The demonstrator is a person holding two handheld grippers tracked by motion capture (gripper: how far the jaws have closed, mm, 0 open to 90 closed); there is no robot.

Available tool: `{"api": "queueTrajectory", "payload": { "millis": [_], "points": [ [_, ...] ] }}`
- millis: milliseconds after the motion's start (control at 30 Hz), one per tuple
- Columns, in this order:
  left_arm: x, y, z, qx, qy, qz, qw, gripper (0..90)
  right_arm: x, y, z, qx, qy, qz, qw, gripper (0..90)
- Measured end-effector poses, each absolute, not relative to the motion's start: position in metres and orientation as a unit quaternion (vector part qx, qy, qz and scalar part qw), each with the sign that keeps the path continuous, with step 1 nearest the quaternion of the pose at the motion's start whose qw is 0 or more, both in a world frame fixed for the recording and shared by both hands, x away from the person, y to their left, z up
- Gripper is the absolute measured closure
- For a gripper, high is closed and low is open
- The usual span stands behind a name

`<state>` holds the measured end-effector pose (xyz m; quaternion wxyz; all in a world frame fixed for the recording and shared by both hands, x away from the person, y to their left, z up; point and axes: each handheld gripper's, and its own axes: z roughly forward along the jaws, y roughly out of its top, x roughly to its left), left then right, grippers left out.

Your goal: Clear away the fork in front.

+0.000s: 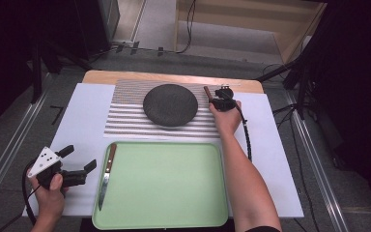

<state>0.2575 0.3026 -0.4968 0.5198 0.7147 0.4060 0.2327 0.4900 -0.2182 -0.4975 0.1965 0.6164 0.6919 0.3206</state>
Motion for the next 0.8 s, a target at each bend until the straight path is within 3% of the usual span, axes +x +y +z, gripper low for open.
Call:
{"api": "queueTrajectory", "payload": {
  "millis": [800],
  "points": [
    [0.258, 0.302, -0.496, 0.716, 0.406, 0.237, 0.517, 0.0, 0.456, -0.225, -0.472, 0.569, 0.69, 0.395, 0.21, 76.2]
  ]
}}
